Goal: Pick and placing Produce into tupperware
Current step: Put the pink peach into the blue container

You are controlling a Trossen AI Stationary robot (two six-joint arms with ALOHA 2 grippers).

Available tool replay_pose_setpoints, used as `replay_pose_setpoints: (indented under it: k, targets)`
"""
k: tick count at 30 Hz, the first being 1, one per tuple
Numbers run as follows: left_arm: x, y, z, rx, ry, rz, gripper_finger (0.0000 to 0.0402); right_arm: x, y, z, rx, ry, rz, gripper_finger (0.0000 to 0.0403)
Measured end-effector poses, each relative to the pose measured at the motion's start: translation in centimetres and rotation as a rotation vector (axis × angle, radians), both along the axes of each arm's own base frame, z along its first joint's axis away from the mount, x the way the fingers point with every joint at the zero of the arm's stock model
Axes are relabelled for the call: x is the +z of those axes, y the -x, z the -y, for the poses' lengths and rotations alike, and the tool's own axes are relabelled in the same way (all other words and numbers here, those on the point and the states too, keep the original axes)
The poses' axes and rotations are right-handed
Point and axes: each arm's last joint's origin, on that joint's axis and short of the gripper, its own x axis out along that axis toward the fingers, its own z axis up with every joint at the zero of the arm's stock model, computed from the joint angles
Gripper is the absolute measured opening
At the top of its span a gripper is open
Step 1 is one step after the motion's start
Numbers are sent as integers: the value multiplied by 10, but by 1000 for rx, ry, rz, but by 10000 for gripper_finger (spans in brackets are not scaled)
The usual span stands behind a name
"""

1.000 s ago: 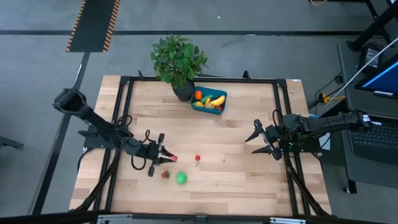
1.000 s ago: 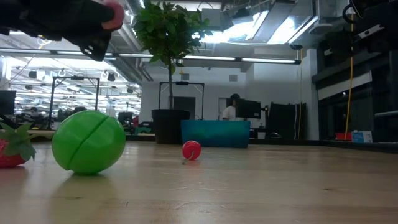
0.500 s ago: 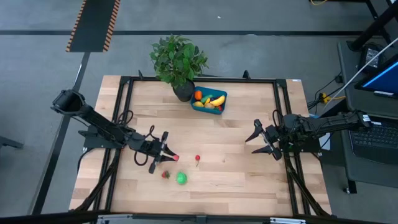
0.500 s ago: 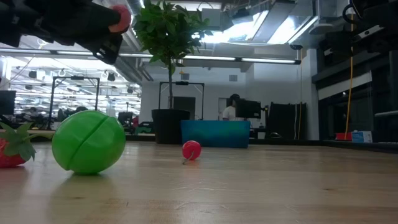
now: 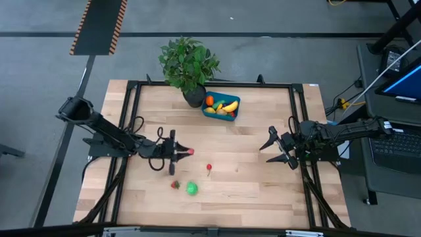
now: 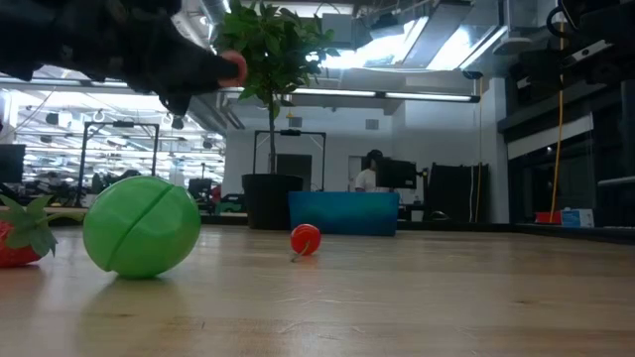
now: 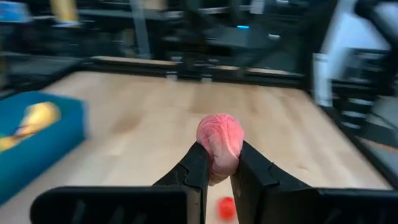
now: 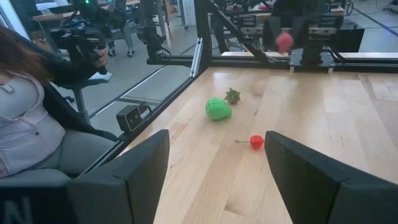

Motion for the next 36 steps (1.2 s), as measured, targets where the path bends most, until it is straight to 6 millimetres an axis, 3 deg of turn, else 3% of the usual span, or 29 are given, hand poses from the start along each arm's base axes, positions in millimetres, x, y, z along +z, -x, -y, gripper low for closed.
replay_pose_setpoints:
  k: [7,13,18,23,36]
  targets:
    - [-12,-6,-2,162,-10,-3,38,0,0,0,0,0,-1,266]
    - [-13,-16,1,201,-11,1,38,0,0,0,0,0,0,266]
    - [-7,-44,11,236,-105,-17,38,0,0,0,0,0,0,266]
    - [-16,-77,9,384,-162,-82,38,0,0,0,-1,0,-1,266]
    - [-29,-134,-31,589,-122,-86,38,-1,0,0,-1,-2,-10,266]
